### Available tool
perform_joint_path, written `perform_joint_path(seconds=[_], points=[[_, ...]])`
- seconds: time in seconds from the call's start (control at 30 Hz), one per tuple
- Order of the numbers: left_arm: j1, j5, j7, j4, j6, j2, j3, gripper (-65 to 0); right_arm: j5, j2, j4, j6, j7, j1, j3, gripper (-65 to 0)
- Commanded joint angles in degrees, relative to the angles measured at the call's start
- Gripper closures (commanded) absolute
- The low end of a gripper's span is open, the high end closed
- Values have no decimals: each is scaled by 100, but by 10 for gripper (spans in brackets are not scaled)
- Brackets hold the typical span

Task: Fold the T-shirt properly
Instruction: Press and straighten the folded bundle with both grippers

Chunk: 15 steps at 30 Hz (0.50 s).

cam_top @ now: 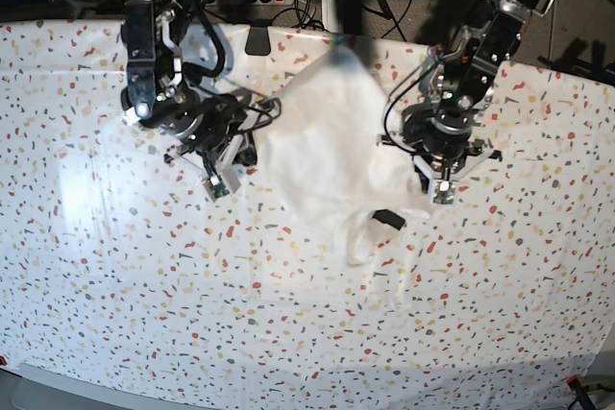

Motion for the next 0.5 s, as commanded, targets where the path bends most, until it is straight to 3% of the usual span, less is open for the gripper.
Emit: perform_joint_path(seconds=[0.0,0.17,0.27,0.47], points=[[-201,-109,144,-133,-179,74,11,0,85,-35,170,49,271,-42,-31,0],[-881,-109,-192,-844,-341,323,11,0,83,-367,267,49,391,-369,-31,0],[-1246,-109,-184,-1091,-361,428,11,0,81,-391,267,49,518,-433,-24,0],[-1729,-111,-155,-1091,-358,310,11,0,81,-358,400,49,525,-442,22,0]])
